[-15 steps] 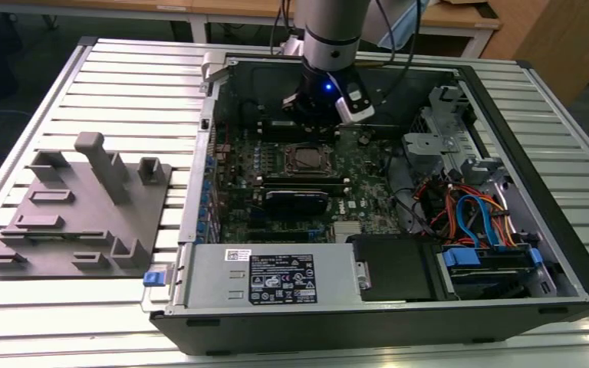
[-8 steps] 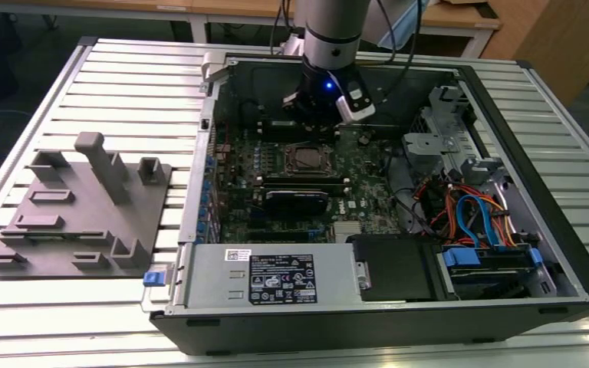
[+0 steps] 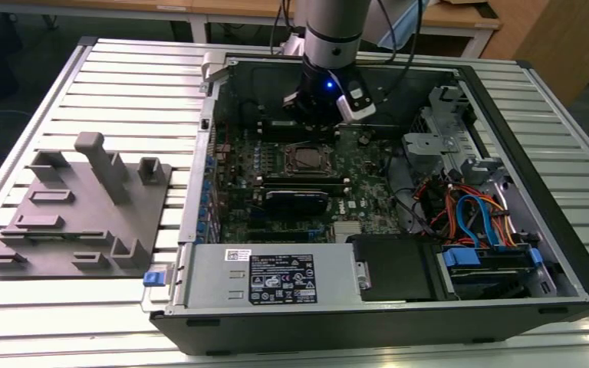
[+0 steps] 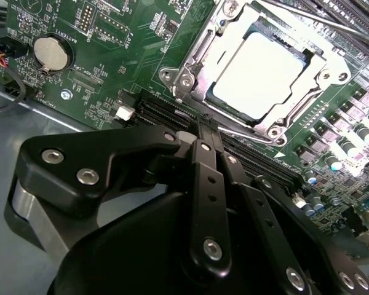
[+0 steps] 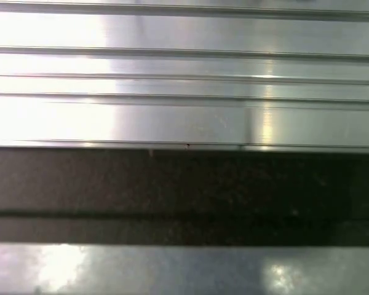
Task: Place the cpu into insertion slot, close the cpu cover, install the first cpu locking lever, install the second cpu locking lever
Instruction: 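Install the first cpu locking lever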
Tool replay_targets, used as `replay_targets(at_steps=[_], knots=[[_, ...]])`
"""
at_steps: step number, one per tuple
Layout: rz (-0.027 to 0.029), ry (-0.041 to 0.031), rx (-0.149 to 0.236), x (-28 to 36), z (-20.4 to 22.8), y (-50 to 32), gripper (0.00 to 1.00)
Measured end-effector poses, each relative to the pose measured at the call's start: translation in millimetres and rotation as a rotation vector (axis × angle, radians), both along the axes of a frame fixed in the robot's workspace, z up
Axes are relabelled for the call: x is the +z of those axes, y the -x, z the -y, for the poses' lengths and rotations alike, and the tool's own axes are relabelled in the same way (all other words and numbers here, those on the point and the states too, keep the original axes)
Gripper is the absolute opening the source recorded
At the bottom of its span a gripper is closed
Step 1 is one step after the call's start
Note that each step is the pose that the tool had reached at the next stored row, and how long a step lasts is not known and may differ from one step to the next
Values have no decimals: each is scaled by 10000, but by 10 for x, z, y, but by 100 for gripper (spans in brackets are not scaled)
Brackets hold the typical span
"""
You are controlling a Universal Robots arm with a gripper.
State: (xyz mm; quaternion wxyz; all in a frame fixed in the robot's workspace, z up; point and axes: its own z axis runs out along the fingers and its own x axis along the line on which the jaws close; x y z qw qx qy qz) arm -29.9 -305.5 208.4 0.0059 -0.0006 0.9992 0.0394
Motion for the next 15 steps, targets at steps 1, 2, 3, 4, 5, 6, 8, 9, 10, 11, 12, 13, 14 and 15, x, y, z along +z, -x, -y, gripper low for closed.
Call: replay_targets(at_steps=[1, 2, 3, 4, 5, 6, 8, 9, 10, 11, 12, 13, 14, 15], knots=[[0, 0, 0, 0, 0, -1, 11], [0, 0, 0, 0, 0, -2, 11], [-1, 1, 2, 0, 1, -5, 11], [-1, 1, 1, 0, 1, -6, 11], [-1, 1, 1, -1, 2, -9, 11], [0, -1, 1, -2, 2, -10, 11], [0, 0, 0, -3, 4, -12, 11], [-1, 1, 0, -3, 5, -13, 11], [0, 0, 0, -4, 6, -13, 11], [0, -1, 1, -5, 8, -14, 11], [0, 1, 1, -4, 11, -14, 11], [-1, 1, 1, -4, 14, -14, 11], [1, 0, 1, -5, 16, -15, 11], [0, 0, 1, -5, 19, -15, 11]])
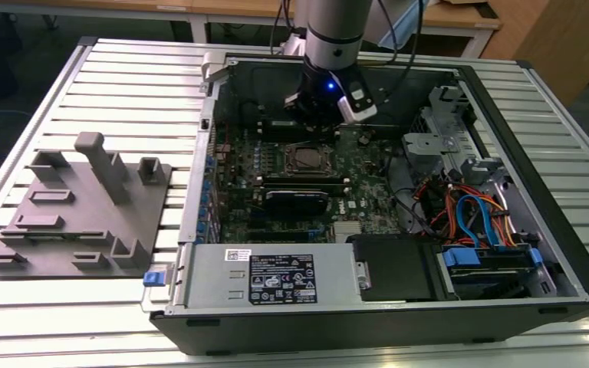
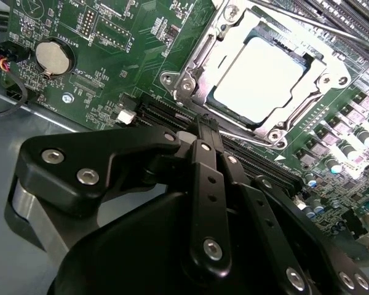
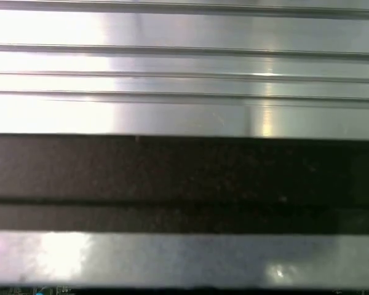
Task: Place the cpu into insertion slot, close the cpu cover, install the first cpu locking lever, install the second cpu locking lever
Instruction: 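Install the first cpu locking lever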
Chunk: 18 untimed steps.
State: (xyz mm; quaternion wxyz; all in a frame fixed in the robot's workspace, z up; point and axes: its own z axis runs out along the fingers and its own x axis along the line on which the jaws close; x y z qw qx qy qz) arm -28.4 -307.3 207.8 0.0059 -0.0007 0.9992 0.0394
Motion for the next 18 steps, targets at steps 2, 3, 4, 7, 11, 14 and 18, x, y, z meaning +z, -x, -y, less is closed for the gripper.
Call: replay_targets(at_steps=[2, 3, 4, 7, 11, 14, 18], knots=[[0, 0, 0, 0, 6, 0, 11], [0, 0, -1, -1, 8, 0, 11], [0, 0, -1, 0, 11, 0, 11], [-1, 1, -1, 0, 12, -1, 11], [0, 3, 1, 0, 13, -4, 11], [-1, 15, 0, -2, 13, -10, 11], [1, 67, -1, -6, 12, -14, 11]])
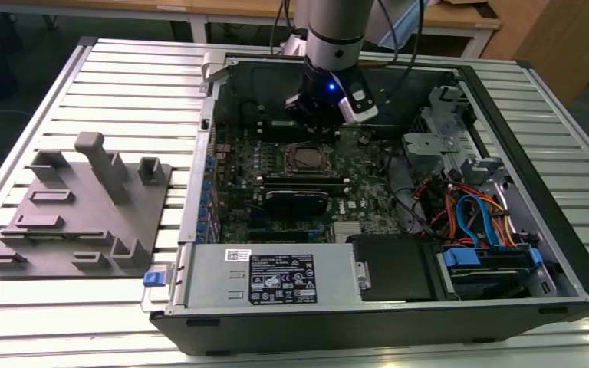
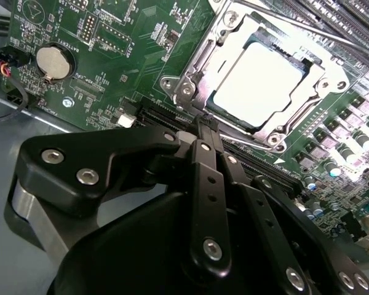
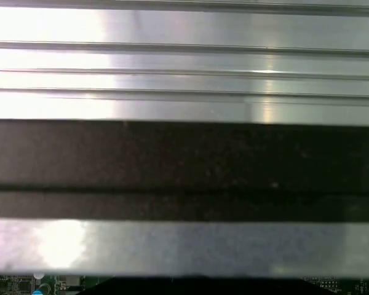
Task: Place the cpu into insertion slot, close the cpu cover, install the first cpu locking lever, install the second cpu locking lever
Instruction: 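Install the first cpu locking lever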
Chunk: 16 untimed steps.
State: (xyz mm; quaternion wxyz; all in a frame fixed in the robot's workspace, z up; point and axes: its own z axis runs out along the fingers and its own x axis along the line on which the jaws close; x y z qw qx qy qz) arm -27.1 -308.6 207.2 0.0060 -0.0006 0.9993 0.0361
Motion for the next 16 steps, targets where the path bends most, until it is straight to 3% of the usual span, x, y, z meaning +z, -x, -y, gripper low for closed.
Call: replay_targets(at_steps=[8, 16], knots=[[-2, 201, 1, -19, 0, 0, 11], [-2, 325, 0, -45, 0, -5, 11]])
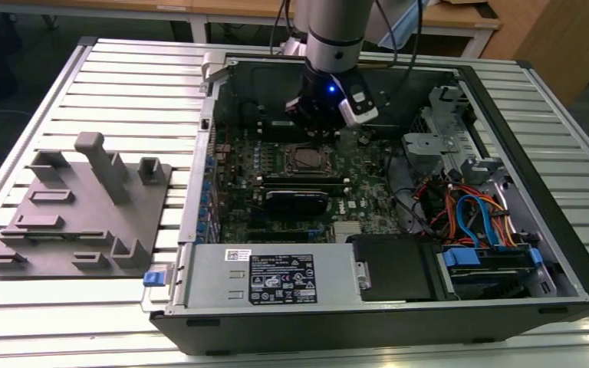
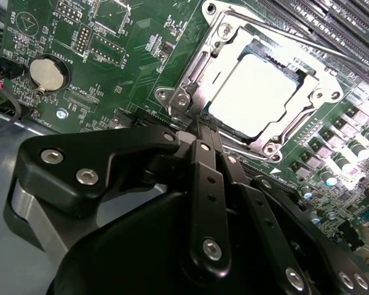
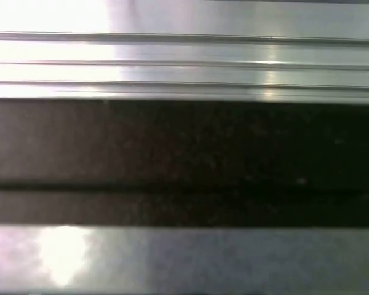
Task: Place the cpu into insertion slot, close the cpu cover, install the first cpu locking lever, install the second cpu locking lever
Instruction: 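Install the first cpu locking lever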
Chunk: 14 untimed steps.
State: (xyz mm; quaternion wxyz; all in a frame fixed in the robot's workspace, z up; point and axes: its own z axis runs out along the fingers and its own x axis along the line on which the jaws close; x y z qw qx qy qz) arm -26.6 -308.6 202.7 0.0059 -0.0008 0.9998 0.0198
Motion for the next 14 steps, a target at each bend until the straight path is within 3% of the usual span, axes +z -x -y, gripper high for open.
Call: replay_targets(at_steps=[14], knots=[[0, 207, 0, -39, 0, -15, 11]])
